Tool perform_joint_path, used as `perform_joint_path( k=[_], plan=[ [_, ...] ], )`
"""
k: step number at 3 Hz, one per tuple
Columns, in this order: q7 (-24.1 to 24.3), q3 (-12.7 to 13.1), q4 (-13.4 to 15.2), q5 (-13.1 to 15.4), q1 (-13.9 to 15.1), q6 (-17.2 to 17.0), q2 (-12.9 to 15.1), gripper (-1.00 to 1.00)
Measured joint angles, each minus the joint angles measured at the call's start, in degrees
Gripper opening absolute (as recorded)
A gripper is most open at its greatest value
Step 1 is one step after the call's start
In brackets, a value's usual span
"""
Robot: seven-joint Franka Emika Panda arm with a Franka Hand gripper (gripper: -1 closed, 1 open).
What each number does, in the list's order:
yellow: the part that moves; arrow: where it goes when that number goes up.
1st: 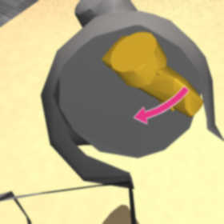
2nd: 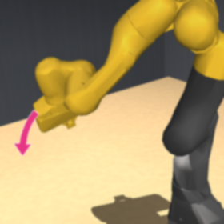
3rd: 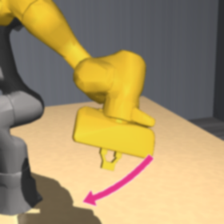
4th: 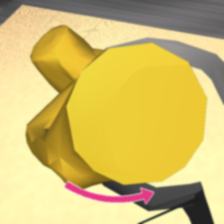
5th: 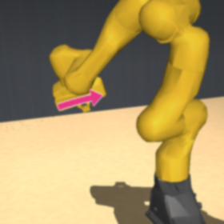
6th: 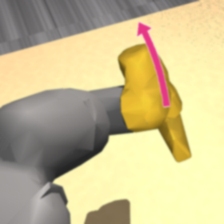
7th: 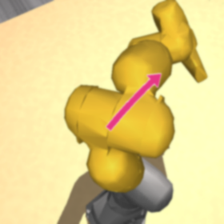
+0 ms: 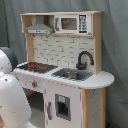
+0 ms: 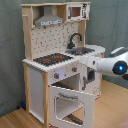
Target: Play with the kitchen
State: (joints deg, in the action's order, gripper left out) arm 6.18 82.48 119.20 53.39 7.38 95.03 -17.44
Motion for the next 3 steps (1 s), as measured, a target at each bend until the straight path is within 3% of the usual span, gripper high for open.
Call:
perform_joint_path(
  k=[2, 3],
  plan=[
    [0.01, 7.43, 0.01, 7.95, 5.76, 0.24, -0.1, 1.0],
    [0.14, 11.96, 0.01, 11.91, 10.19, 1.03, -0.34, 1.0]
  ],
)
